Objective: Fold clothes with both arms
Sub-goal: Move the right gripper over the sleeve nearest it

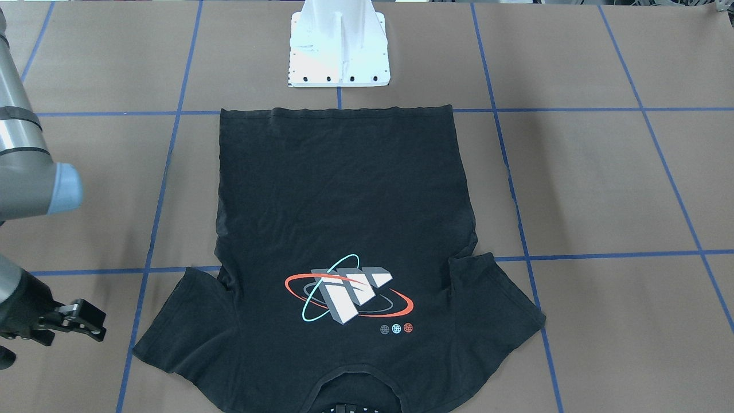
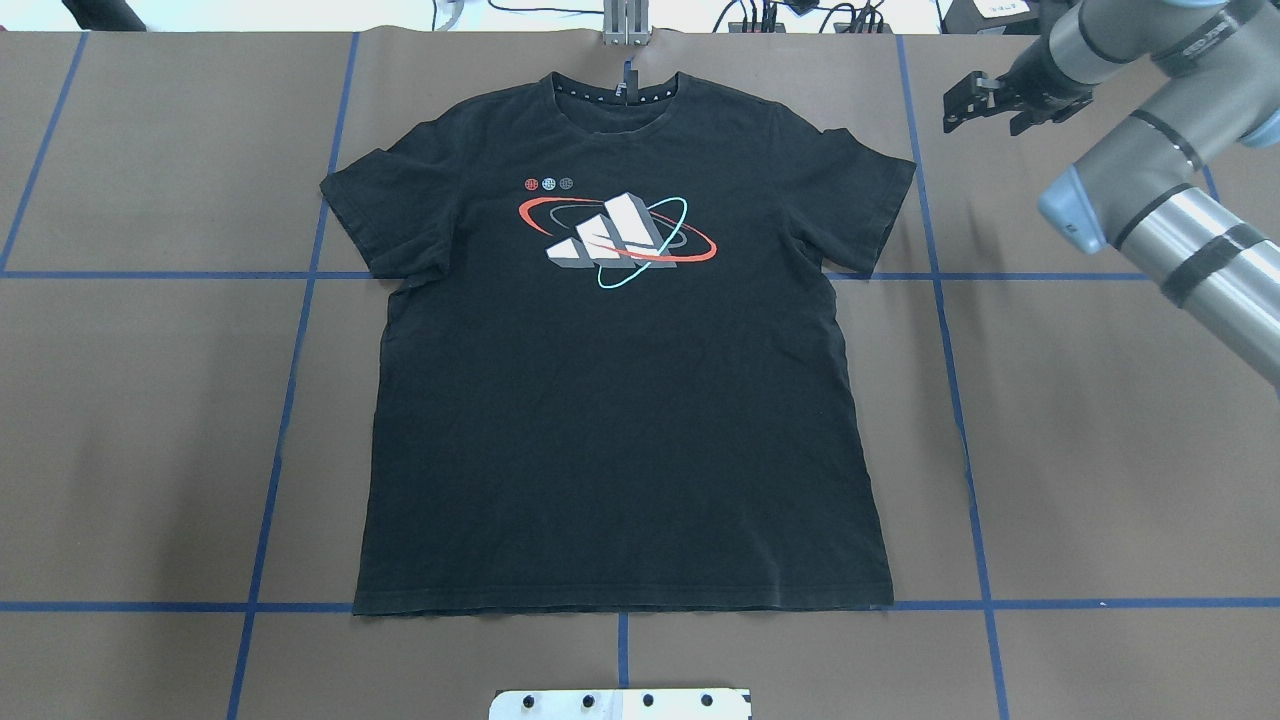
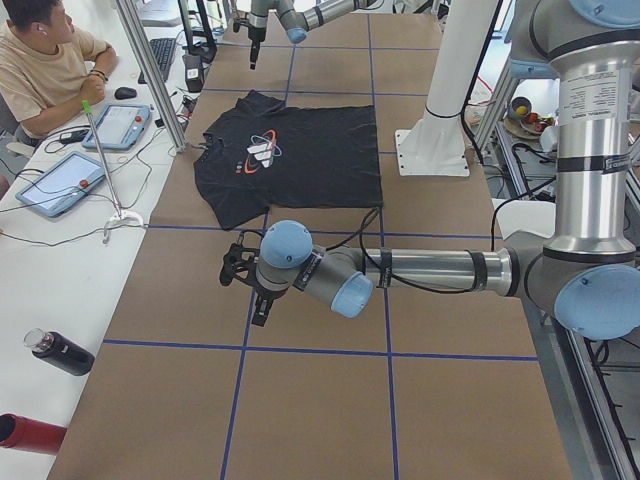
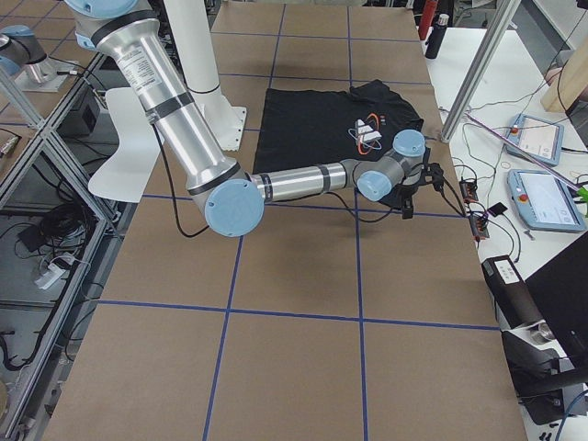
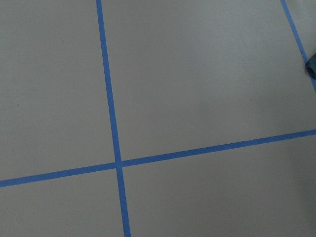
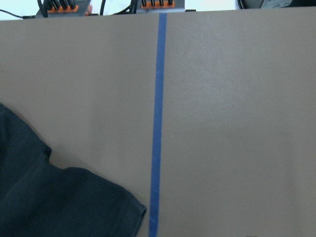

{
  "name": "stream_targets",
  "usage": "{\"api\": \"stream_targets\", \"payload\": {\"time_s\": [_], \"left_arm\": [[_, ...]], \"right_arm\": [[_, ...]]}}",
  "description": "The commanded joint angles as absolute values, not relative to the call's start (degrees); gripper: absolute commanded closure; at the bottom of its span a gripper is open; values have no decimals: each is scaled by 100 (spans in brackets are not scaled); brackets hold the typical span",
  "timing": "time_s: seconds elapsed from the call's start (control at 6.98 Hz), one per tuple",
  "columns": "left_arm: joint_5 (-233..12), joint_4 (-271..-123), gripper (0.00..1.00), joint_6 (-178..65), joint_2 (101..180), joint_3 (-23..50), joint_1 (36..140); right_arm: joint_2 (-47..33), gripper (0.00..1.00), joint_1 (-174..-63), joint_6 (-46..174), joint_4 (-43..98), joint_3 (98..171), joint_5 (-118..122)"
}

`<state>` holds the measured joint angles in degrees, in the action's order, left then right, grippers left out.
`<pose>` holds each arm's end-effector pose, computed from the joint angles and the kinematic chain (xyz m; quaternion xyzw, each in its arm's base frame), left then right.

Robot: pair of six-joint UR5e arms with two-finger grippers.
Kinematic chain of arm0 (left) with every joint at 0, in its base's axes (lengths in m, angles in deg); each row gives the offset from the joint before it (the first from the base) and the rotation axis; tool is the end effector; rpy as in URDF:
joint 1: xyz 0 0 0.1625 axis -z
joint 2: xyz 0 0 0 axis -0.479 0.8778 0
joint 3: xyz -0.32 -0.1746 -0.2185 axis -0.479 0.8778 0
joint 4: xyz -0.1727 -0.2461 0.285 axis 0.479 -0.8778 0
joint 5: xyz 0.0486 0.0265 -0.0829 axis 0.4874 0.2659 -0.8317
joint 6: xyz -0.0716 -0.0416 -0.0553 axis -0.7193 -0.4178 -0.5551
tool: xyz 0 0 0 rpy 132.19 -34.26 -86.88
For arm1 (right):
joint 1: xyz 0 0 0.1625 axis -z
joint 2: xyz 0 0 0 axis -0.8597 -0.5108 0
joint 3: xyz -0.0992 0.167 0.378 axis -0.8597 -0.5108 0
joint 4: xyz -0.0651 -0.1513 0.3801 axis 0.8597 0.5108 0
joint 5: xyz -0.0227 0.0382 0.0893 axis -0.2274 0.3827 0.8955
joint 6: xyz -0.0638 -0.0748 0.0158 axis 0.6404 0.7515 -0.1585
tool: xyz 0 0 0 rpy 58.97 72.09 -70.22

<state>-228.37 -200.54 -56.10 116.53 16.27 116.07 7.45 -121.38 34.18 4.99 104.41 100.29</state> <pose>-0.0361 -0.4802 0.5971 0.1698 0.4356 0.0164 0.8838 -0.2841 -0.7112 0.4540 0.1325 -0.4135 0.0460 0.8996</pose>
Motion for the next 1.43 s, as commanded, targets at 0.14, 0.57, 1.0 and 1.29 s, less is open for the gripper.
{"api": "stream_targets", "payload": {"time_s": [0.14, 0.57, 1.0, 1.29], "left_arm": [[-22839, -20073, 0, -5633, 11655, 1624, 11607], [-22839, -20073, 0, -5624, 11655, 1650, 11607], [-22839, -20073, 0, -5607, 11655, 1659, 11607], [-22839, -20073, 0, -5580, 11655, 1650, 11607]], "right_arm": [[1224, 17, -11738, 3189, 47, 9837, 9226], [1235, 22, -11589, 3056, 3, 9591, 9068], [1165, 36, -11509, 3065, 21, 9572, 9014], [1165, 43, -11492, 3065, 21, 9529, 8996]]}}
